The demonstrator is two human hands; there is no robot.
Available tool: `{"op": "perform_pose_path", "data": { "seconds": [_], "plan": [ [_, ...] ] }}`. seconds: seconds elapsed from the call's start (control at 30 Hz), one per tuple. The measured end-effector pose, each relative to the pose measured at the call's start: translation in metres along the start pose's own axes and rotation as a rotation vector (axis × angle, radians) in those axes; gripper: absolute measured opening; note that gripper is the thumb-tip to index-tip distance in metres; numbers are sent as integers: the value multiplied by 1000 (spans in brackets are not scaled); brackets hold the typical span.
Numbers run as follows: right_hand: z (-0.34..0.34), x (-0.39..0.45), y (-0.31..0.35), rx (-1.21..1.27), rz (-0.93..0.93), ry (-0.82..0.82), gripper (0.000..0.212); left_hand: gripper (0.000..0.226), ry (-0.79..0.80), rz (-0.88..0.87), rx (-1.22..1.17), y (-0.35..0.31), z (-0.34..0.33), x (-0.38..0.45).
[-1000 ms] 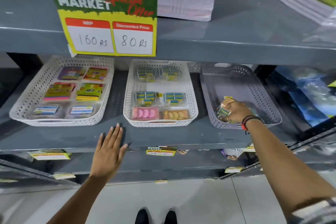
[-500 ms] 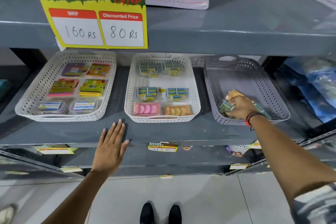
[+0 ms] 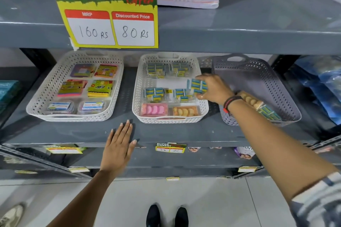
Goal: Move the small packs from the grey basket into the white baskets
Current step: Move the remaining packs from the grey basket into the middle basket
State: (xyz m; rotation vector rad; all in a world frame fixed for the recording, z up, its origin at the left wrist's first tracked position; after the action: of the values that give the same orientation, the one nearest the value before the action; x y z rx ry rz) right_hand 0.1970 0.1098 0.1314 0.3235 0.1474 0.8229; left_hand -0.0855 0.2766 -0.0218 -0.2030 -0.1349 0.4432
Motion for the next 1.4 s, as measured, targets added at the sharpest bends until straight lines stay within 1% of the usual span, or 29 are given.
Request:
{"op": "perform_pose_path", "data": {
  "seconds": [0.07,0.27,0.4,0.5,0.53,0.57,0.7,0.73,0.77,0.8,0.83,0.9,0.97,1.03,1.1,1.23,1.33,1.4],
  "plan": [
    [-21,11,12,-15,38,41,69,62,-1,1,-9,0,0,0],
    [-65,37,21,-103,35,145,61,63,7,-2,-23,3,-3,1],
    [-75,42,18,-112,16,164,52,63,8,-12,-36,6,-7,1],
    [-67,39,12,-11,-12,138,57,63,6,-13,-42,6,-8,1],
    [-59,36,8,55,-32,96,57,63,6,-11,-40,7,-8,1],
    [-47,33,2,114,-50,20,52,62,4,-8,-39,7,-9,1],
    [7,10,-51,229,-210,-382,26,61,-10,0,-42,6,-7,0],
    [16,2,-69,233,-264,-447,23,60,-10,-3,-46,5,-6,0],
    [21,-5,-87,238,-333,-475,21,60,-10,-3,-50,6,-6,0],
    [21,-11,-108,254,-407,-470,21,60,-9,-5,-52,5,-6,0],
    [18,-17,-127,261,-483,-425,23,60,-9,-6,-52,5,-6,0],
    [3,-27,-163,199,-611,-262,35,61,-10,-7,-48,4,-6,0],
    [-10,-35,-186,78,-665,-97,46,61,-8,-6,-44,4,-6,1],
    [-18,-41,-198,13,-672,-5,54,61,-8,-8,-41,4,-6,1],
    [-19,-46,-201,-16,-672,1,53,61,-5,-9,-41,4,-6,1],
    [-14,-49,-205,-26,-658,-74,47,61,6,-6,-35,4,-7,0],
    [-12,-51,-206,55,-655,-83,49,61,8,-1,-28,4,-7,0],
    [-6,-54,-203,132,-665,-126,51,62,10,-3,-31,3,-6,0]
  ]
}}
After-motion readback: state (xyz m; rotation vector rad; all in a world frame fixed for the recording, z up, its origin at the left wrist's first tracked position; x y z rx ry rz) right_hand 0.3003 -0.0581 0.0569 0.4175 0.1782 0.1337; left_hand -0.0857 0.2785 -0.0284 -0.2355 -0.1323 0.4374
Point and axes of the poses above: each hand's wrist, its own x-axis towards the middle knuckle, its own z-axis out of the back of the hand, y = z × x, the point moved 8 cm from there along x, towards the middle knuckle, and after that the axes turned 2 degrees about -x, right-handed, at the moved point
